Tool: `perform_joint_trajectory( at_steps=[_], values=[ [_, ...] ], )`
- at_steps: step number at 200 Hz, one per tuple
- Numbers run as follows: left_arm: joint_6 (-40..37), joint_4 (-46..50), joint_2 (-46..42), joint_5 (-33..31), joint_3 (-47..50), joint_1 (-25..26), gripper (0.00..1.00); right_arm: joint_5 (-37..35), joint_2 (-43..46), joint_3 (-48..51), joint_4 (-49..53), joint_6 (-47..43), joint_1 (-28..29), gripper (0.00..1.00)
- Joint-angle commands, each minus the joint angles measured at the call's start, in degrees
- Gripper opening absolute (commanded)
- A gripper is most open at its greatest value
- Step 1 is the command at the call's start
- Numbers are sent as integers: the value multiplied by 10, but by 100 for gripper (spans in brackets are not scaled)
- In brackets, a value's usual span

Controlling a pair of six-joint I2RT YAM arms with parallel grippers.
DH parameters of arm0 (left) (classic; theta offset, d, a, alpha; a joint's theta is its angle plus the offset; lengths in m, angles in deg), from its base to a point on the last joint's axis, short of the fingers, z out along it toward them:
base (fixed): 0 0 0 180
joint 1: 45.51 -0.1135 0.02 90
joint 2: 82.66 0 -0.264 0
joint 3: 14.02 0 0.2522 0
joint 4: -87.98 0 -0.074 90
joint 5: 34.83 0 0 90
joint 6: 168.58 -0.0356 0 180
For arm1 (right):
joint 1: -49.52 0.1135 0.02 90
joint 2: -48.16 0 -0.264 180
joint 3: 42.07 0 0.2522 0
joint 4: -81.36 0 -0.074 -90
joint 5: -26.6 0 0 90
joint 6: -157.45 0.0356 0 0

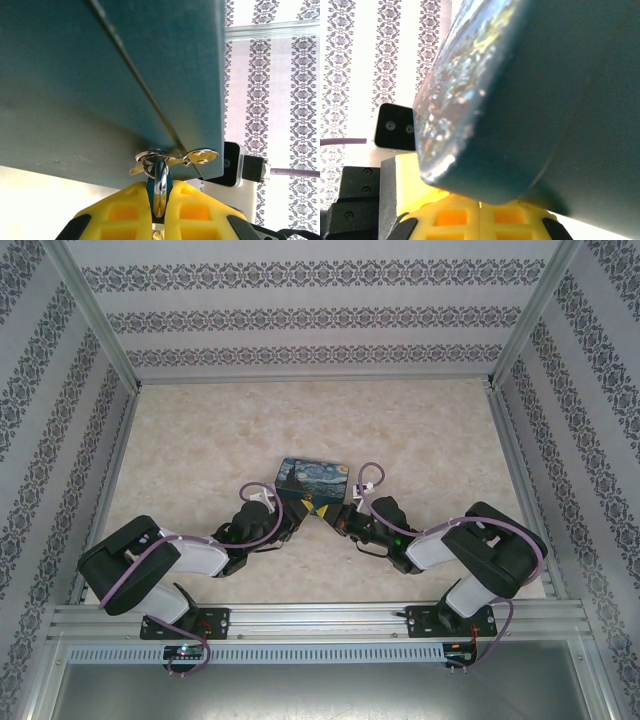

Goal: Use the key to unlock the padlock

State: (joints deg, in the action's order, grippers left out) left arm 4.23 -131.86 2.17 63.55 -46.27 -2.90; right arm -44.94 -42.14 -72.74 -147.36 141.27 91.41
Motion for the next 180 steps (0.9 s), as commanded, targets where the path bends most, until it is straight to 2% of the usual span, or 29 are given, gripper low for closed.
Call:
perform_joint_trajectory(
  at_steps=[1,97,180],
  values=[
    [-1,-46,-8,-5,1,-6,0,-2,13,-5,-22,2,7,0],
    [6,-53,-2,12,-5,-6,0,10,5,-23,-28,1,5,0],
    [98,-154,45,75,-31,-6,0,89,-7,-44,-79,4,-47,0]
  ],
)
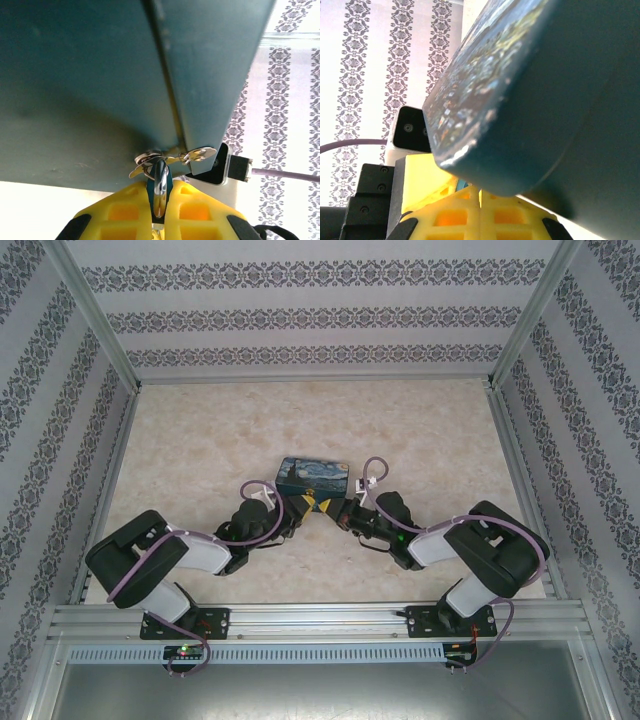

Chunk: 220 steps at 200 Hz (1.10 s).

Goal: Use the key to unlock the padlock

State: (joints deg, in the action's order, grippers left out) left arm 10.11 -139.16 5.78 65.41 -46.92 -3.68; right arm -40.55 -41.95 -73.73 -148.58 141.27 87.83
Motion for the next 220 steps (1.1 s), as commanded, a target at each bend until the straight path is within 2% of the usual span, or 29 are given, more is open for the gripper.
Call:
perform_joint_trajectory(
  at_steps=[1,53,113,220],
  values=[
    [40,-81,9,57,-24,2,0,47,-9,-34,-68,4,-11,0],
    [61,-95,5,75,-37,2,0,89,-70,-43,-157,43,-42,0],
    [62,-98,13,78,-48,7,0,110,-94,-97,-156,56,-30,0],
    [54,-76,-1,105,-36,7,0,214,-144,-109,-153,36,-117,0]
  ],
)
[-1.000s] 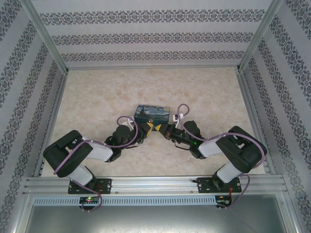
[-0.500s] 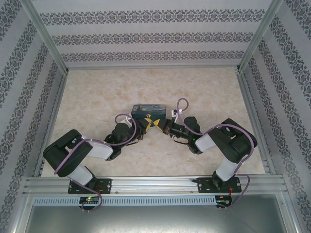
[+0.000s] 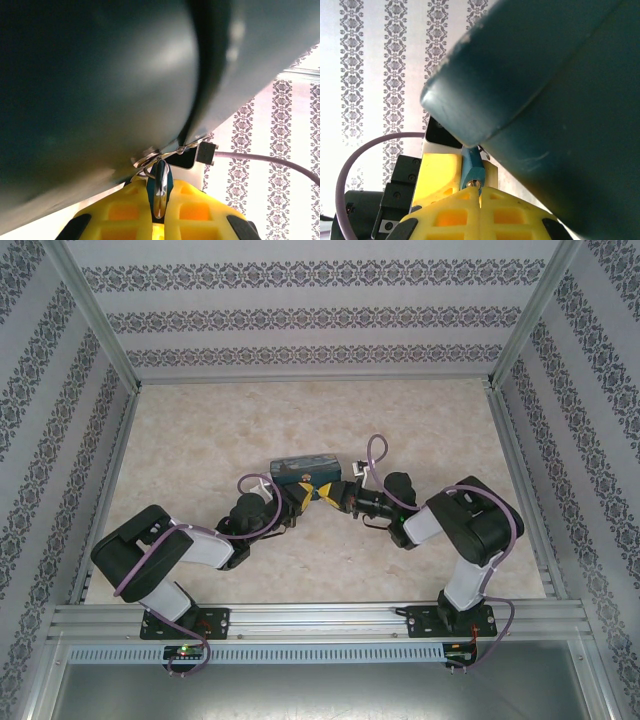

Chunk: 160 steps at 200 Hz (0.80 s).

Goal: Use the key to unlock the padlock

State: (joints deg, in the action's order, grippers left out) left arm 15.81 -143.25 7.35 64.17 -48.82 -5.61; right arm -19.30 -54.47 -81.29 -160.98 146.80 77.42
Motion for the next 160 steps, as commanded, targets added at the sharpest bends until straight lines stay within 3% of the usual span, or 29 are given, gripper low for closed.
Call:
perform_joint_trajectory(
  at_steps=[1,86,160],
  values=[
    [-3,-34,-17,118,-17,26,0,3,-20,-34,-29,-20,-14,0],
    [-10,-16,-22,135,-17,26,0,28,-36,-46,-7,-45,-50,0],
    [-7,-21,-20,131,-17,26,0,-54,17,-5,33,-75,-6,0]
  ],
)
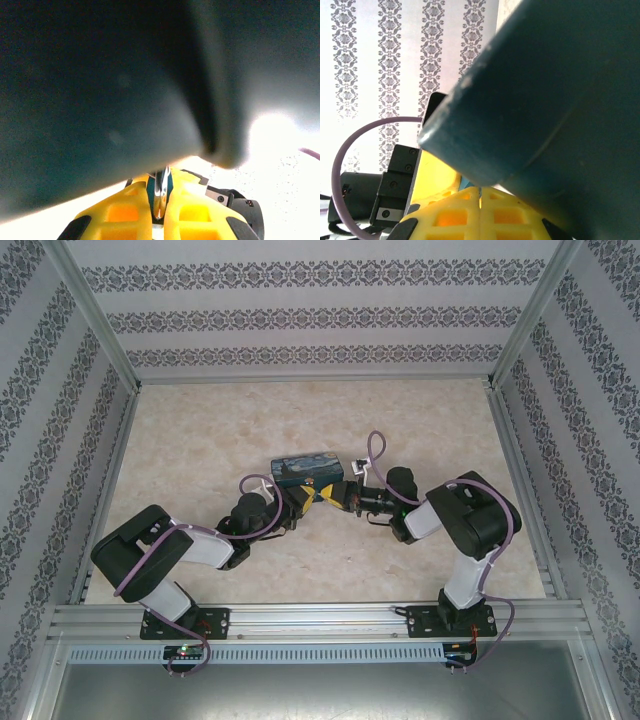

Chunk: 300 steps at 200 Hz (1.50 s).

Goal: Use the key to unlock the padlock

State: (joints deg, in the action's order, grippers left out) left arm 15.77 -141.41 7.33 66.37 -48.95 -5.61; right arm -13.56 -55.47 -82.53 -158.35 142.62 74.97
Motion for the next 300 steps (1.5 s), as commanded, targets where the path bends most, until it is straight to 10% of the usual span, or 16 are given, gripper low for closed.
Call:
perform_joint_trajectory(
  at_steps=[1,164,205,300],
  values=[
    [-7,-40,-20,109,-16,26,0,-114,27,8,6,-31,20,0],
    [-2,-41,-3,84,-4,33,0,-186,4,-37,-16,92,71,0],
    [-7,-2,-28,25,19,33,0,-187,27,-6,3,80,48,32],
    [-29,58,-71,-2,23,32,0,-174,45,34,-10,78,44,38]
  ],
)
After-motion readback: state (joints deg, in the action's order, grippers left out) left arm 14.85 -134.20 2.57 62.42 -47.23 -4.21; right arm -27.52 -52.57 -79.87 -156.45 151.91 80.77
